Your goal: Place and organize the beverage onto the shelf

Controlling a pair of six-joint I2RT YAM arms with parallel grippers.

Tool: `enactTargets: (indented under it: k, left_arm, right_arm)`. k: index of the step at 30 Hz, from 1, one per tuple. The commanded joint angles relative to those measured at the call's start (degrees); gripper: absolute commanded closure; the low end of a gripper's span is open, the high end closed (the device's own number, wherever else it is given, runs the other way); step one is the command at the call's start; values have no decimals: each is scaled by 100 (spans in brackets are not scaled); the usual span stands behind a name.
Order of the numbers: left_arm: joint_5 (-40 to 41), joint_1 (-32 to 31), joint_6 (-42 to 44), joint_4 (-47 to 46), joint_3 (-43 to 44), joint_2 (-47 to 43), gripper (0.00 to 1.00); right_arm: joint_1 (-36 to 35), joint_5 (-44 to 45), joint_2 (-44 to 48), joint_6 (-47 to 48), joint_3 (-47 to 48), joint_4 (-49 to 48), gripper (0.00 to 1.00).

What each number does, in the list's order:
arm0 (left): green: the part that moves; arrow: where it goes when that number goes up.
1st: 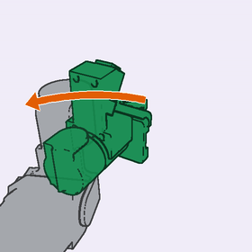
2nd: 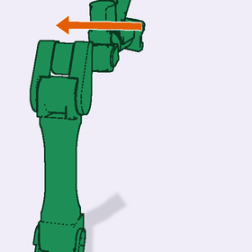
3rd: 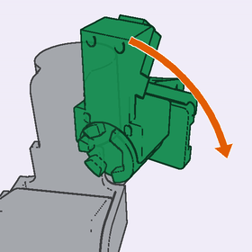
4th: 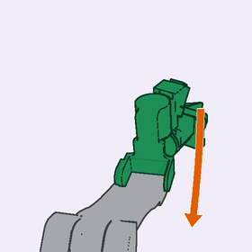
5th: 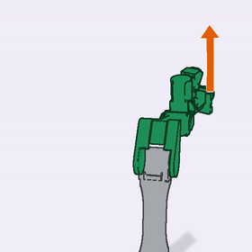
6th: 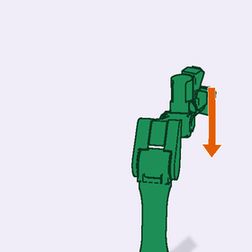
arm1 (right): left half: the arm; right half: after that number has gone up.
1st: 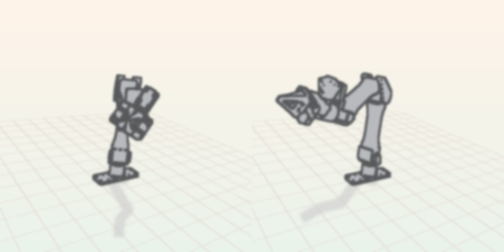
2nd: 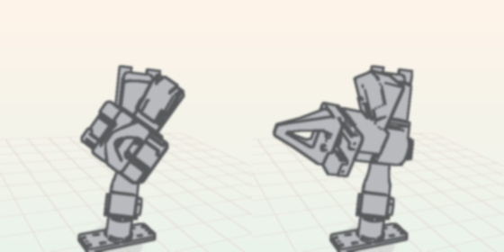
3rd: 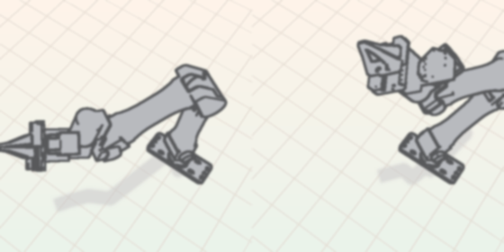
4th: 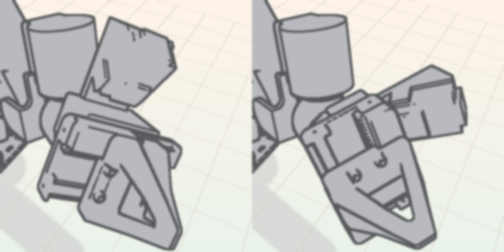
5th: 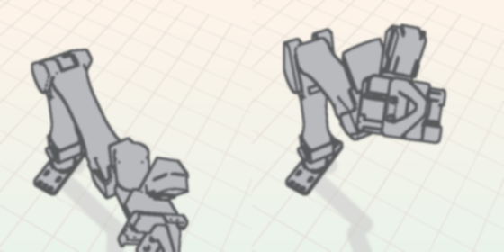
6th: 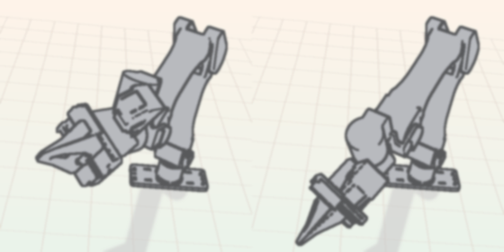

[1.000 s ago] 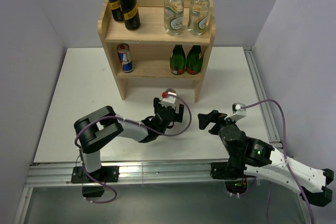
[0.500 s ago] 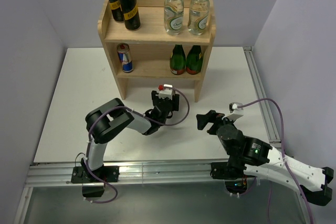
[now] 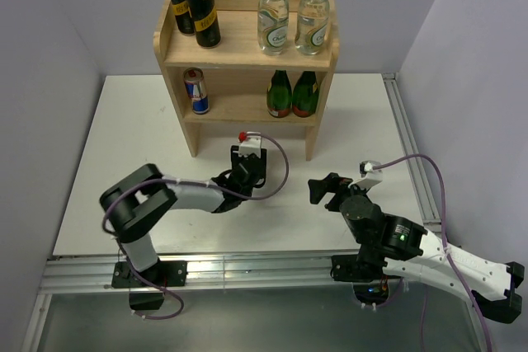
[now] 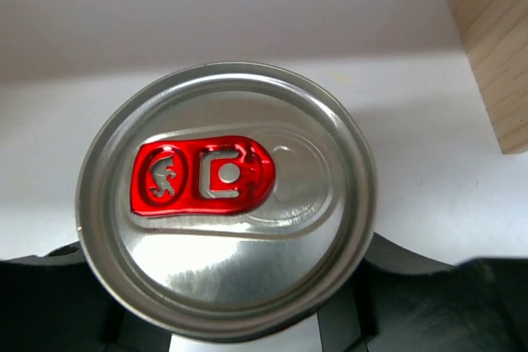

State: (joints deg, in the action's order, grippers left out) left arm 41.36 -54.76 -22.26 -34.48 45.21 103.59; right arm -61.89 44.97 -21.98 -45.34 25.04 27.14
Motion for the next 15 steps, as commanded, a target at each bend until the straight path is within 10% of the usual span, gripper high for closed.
enactTargets:
  k: [1, 15]
  left_arm:
    - [591, -166, -489, 1406, 268, -1120, 100]
    - [883, 87, 714, 2789, 1752, -2713, 100]
  right_arm:
    - [-25, 126, 44, 43, 45, -182, 0]
    - [-25, 108, 255, 34, 10, -165, 0]
